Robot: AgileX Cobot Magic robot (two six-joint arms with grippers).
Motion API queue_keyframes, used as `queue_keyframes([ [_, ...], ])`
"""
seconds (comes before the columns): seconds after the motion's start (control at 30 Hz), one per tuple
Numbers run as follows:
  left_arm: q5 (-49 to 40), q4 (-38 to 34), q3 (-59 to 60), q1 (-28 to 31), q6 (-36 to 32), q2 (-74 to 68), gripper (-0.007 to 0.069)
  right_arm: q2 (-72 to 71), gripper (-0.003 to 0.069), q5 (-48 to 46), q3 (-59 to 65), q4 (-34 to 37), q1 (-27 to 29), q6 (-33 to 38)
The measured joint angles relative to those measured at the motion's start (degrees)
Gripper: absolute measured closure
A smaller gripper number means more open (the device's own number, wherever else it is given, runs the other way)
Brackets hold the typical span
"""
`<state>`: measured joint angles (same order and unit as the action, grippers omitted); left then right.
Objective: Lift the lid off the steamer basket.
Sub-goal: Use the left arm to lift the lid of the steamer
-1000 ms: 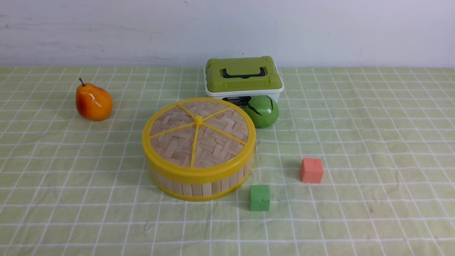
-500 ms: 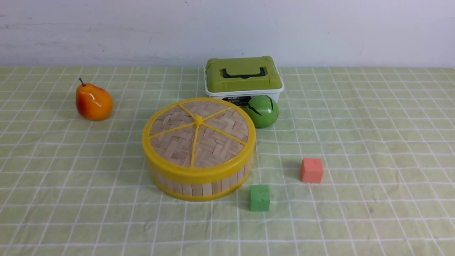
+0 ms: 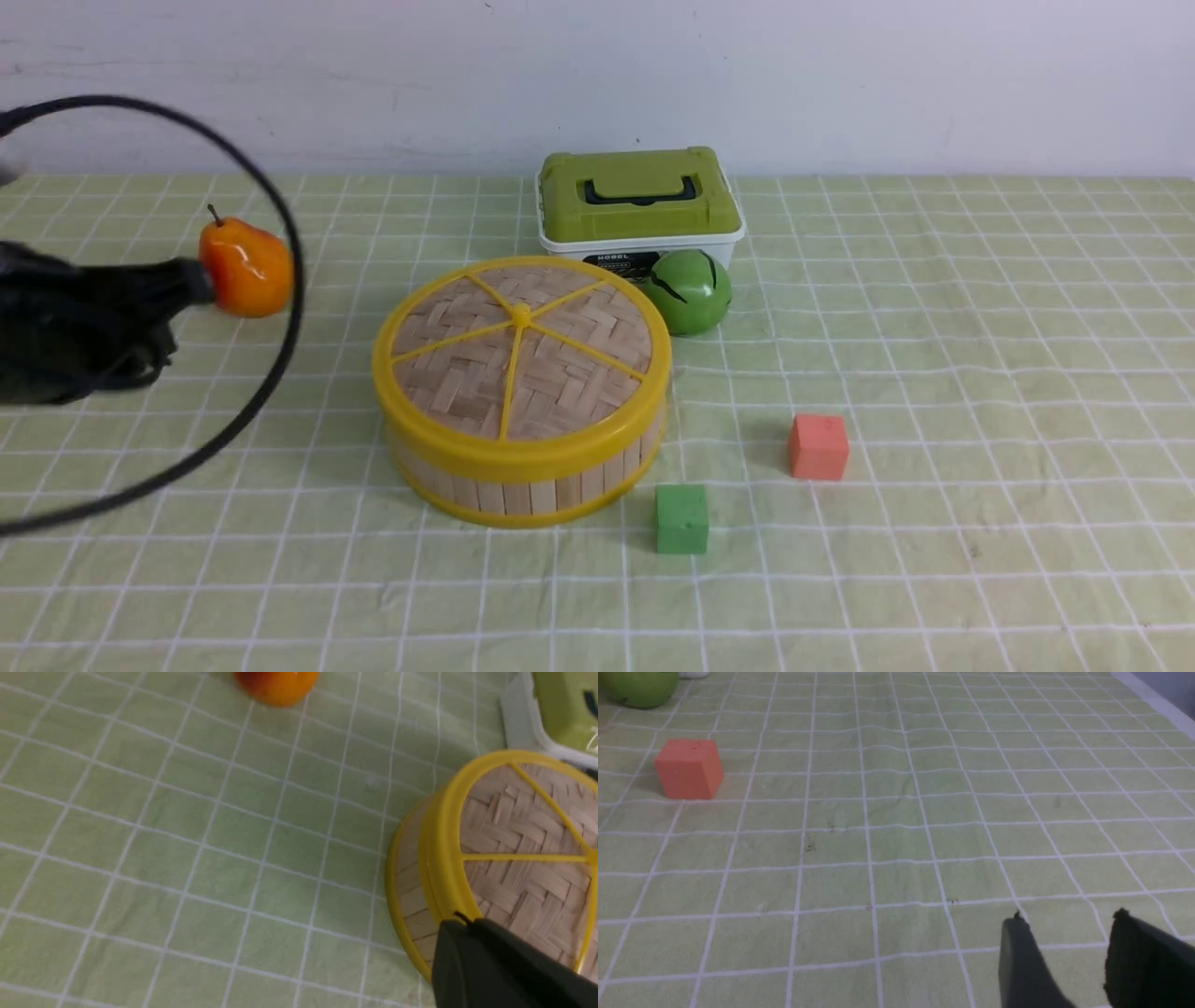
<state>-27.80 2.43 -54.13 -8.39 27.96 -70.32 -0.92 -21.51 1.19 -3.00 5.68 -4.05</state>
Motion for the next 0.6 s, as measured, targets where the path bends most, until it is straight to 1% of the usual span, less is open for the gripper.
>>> queue_keyframes([
  [0.07, -6.1, -0.8, -8.4, -2.6, -4.9, -4.9, 0.0637, 0.0, 0.0417, 0.0, 0.0, 0.0, 0.0, 0.0],
  [0.13, -13.5, -1.2, -18.2, -6.6, -8.6, -11.7, 0.0637, 0.0, 0.0417, 0.0, 0.0, 0.0, 0.0, 0.0],
  [0.17, -14.1, -1.2, -19.0, -6.6, -8.9, -11.7, 0.0637, 0.0, 0.0417, 0.0, 0.0, 0.0, 0.0, 0.0],
  [0.2, -19.7, -1.2, -27.1, -9.4, -10.4, -17.4, 0.0637, 0.0, 0.0417, 0.0, 0.0, 0.0, 0.0, 0.0],
  [0.23, -23.3, -1.2, -31.5, -10.8, -11.1, -20.7, 0.0637, 0.0, 0.0417, 0.0, 0.0, 0.0, 0.0, 0.0],
  [0.27, -24.7, -1.1, -32.4, -11.0, -11.5, -21.4, 0.0637, 0.0, 0.0417, 0.0, 0.0, 0.0, 0.0, 0.0],
  [0.3, -30.2, -0.9, -39.4, -12.9, -12.5, -26.9, 0.0637, 0.0, 0.0417, 0.0, 0.0, 0.0, 0.0, 0.0],
  [0.33, -30.8, -0.7, -40.2, -13.3, -12.6, -28.3, 0.0637, 0.0, 0.0417, 0.0, 0.0, 0.0, 0.0, 0.0],
  [0.37, -35.1, 0.1, -45.9, -14.6, -13.1, -33.0, 0.0637, 0.0, 0.0417, 0.0, 0.0, 0.0, 0.0, 0.0],
  [0.43, -40.2, 1.9, -53.5, -16.2, -13.2, -39.7, 0.0637, 0.0, 0.0417, 0.0, 0.0, 0.0, 0.0, 0.0],
  [0.6, -42.7, 4.6, -64.9, -17.9, -12.3, -49.5, 0.0637, 0.0, 0.0417, 0.0, 0.0, 0.0, 0.0, 0.0],
])
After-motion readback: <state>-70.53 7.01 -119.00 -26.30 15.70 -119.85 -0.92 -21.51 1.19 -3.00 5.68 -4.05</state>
